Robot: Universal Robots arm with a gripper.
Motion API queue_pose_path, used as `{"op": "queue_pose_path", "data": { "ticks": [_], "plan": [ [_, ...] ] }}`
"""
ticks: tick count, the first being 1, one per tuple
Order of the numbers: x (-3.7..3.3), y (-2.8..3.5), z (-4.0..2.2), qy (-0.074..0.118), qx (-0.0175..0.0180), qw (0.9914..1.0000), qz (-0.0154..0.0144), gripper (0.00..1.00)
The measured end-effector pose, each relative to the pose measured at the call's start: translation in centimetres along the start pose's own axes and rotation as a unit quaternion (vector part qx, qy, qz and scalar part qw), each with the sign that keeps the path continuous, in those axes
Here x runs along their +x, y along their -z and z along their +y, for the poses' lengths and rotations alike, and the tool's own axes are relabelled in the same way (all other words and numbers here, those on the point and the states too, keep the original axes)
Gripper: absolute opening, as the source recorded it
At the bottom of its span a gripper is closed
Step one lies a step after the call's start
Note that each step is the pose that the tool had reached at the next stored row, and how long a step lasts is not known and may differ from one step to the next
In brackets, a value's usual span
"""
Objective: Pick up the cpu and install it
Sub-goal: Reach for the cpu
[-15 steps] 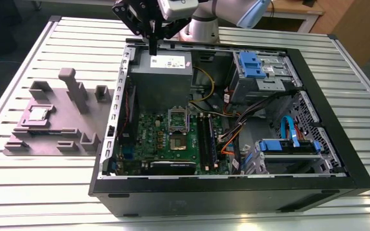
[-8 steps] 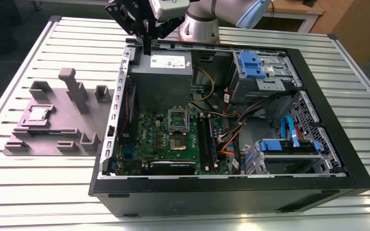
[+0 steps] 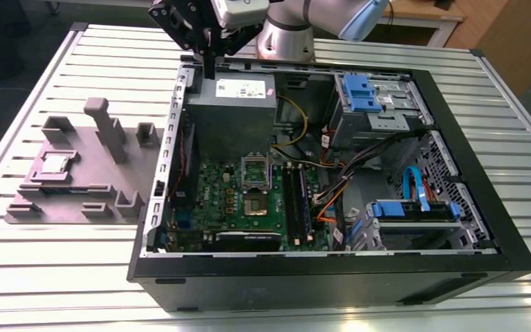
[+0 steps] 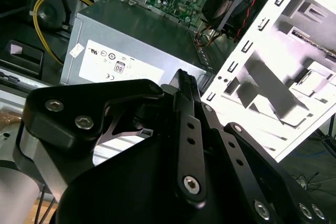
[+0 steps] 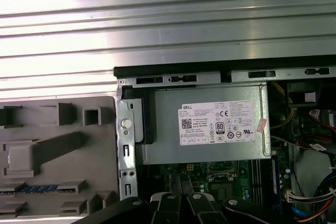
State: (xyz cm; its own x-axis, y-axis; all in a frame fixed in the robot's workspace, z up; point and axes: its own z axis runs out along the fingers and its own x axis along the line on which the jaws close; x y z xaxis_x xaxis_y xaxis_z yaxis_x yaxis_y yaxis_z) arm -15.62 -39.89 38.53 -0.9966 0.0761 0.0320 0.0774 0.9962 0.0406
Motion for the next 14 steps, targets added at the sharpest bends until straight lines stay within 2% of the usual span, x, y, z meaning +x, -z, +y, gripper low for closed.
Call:
{"op": "queue_pose_path", "data": {
  "ticks": [14],
  "plan": [
    [0.47,-0.02,-0.04,0.000,0.0000,1.00000,0.0000,0.10]
  ]
}}
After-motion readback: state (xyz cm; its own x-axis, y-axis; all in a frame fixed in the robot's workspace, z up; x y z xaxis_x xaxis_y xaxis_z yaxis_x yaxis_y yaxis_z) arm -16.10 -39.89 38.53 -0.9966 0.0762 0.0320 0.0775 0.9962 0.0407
